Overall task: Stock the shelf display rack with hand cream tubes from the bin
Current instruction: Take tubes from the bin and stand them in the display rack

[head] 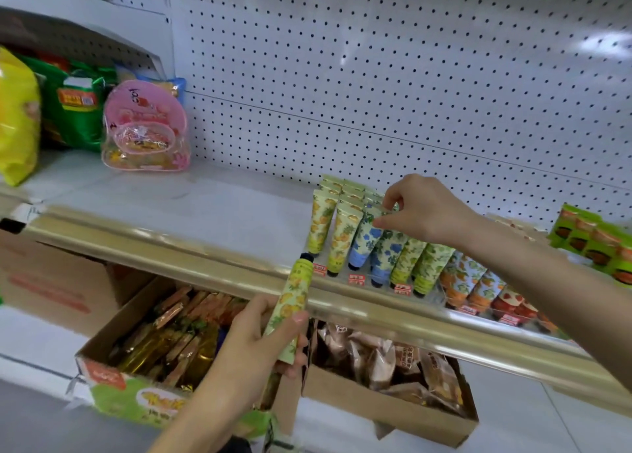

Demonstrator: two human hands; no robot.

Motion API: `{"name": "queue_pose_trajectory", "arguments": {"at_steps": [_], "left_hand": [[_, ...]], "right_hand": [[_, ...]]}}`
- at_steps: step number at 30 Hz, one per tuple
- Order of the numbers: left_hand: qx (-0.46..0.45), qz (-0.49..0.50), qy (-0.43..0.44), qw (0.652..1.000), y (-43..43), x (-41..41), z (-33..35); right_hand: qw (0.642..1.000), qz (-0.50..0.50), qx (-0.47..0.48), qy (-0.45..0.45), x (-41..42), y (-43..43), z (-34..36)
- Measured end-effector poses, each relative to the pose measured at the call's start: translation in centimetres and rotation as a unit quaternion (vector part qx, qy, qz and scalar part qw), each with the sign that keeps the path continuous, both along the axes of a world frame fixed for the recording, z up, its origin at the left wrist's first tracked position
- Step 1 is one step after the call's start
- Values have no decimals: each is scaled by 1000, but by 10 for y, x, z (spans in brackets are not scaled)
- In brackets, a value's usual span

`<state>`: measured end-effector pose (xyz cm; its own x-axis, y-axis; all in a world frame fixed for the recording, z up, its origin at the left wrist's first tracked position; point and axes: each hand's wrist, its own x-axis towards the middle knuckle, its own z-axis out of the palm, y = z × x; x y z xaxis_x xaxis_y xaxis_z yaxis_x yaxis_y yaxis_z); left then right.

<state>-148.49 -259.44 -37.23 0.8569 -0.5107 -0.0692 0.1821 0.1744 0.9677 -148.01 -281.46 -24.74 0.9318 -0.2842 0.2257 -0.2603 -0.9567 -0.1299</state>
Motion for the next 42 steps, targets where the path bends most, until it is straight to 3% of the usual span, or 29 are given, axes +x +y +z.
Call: {"name": "queue_pose_trajectory", "arguments": {"at_steps": [11, 29, 34, 37, 42], "left_hand": [[-6, 3, 7, 1000, 6, 7, -5], [14, 13, -4, 1000, 12, 8, -1], [24, 14, -20, 999, 14, 9, 5], [17, 6, -25, 1000, 10, 5, 12], [7, -13, -32, 999, 0, -8, 22]], "right_hand": [[998, -30, 18, 43, 13, 3, -13], [999, 8, 16, 42, 7, 3, 0], [994, 75, 84, -2, -19, 12, 22], [966, 166, 188, 58, -33, 25, 19], [941, 226, 200, 151, -41, 37, -5]]}}
